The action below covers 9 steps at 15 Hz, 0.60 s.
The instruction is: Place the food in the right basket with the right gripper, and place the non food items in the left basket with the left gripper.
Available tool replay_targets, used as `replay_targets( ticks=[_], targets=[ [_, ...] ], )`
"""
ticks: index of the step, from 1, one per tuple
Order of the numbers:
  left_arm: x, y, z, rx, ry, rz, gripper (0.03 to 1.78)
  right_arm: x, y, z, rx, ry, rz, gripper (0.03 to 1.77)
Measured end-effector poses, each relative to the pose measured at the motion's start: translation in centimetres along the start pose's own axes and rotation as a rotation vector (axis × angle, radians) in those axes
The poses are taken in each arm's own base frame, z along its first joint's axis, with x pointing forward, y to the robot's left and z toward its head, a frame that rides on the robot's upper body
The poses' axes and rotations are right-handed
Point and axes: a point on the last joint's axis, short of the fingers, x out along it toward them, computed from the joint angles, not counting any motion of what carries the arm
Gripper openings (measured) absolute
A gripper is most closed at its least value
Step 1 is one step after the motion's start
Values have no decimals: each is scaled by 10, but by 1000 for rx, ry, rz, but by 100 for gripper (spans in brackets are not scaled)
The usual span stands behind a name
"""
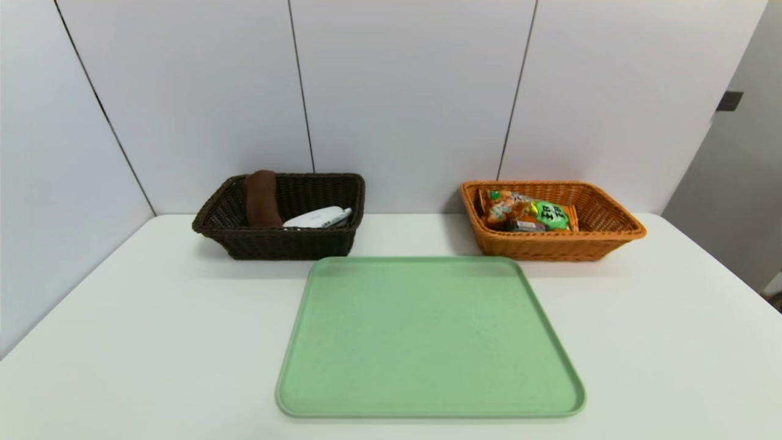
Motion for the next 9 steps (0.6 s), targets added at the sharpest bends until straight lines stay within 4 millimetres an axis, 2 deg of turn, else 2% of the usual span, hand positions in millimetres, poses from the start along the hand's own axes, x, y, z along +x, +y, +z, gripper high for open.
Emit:
replay_targets(
  ticks=[4,9],
  targets=[
    [0,0,0,-78,1,11,169,0,-1,0,114,3,-24,170],
    [0,1,1,-97,-11,26,169,0,0,-1,102,5,-21,170]
  ],
)
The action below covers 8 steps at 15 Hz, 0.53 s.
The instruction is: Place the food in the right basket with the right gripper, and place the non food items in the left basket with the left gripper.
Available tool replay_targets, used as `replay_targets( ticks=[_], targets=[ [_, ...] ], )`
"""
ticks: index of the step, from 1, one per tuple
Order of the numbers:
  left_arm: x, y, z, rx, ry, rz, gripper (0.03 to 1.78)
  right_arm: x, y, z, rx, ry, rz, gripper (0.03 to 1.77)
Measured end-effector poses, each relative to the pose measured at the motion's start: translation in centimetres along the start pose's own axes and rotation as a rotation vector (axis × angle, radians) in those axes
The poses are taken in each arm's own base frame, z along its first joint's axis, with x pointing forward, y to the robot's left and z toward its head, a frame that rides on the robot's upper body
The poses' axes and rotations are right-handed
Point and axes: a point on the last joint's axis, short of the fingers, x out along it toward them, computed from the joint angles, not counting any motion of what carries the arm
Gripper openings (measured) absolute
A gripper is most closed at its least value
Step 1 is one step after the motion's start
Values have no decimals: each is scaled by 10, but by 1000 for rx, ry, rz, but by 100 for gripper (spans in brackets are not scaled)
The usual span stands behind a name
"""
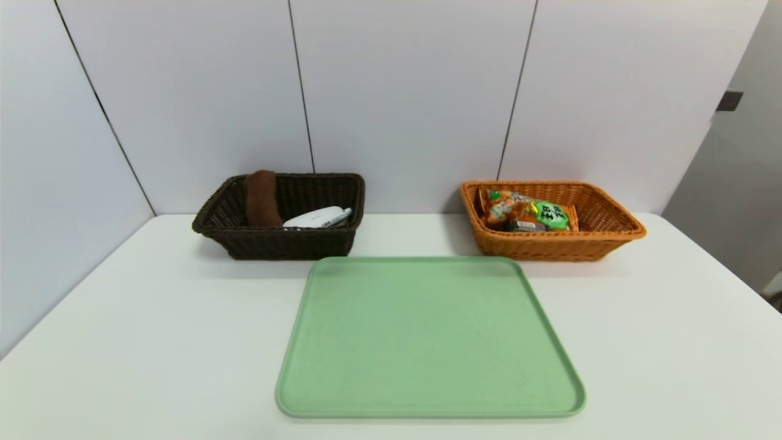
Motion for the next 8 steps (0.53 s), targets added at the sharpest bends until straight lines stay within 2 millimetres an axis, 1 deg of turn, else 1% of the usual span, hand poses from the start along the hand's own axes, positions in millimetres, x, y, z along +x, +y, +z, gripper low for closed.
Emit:
replay_targets(
  ticks=[8],
  targets=[
    [0,0,0,-1,-3,2,169,0,0,-1,-4,6,-5,170]
  ],
)
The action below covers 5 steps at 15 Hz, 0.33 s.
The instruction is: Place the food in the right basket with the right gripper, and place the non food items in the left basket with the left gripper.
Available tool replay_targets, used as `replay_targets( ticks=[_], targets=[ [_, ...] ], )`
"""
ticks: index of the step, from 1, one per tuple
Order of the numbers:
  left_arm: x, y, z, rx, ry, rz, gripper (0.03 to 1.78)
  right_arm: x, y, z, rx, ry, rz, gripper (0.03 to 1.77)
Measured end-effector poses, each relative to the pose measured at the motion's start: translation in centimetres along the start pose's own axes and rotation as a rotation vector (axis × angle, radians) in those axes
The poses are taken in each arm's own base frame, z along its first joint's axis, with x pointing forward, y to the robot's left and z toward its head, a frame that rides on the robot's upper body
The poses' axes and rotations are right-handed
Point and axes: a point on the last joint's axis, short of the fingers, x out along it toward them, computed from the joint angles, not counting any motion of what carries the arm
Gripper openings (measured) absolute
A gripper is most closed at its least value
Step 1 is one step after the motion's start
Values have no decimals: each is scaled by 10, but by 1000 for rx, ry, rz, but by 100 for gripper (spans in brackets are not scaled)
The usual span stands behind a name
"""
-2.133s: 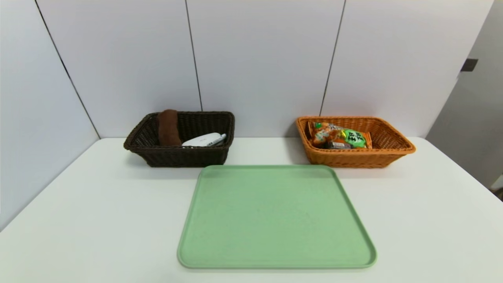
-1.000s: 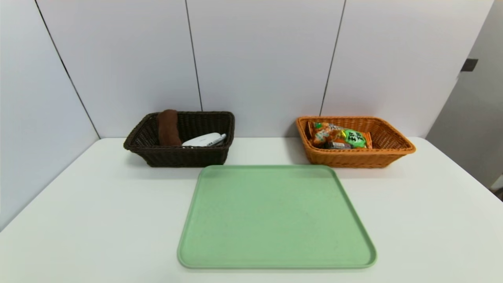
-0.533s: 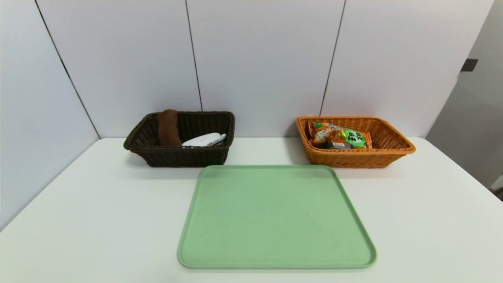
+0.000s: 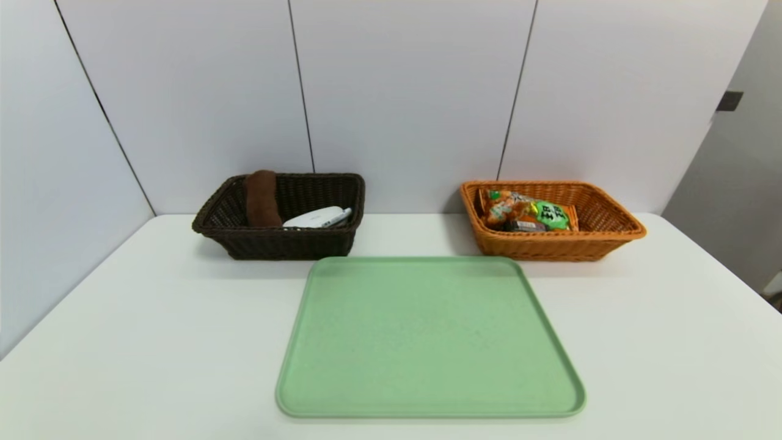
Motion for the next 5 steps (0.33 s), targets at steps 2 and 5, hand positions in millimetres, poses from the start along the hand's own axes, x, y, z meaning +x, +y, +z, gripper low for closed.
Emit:
replay_targets(
  ticks=[2,5],
  targets=[
    [0,0,0,0,0,0,169,-1,0,1,-18,4,-1,170],
    [0,0,0,0,1,0,169,-1,0,2,-20,-8,2,170]
  ],
)
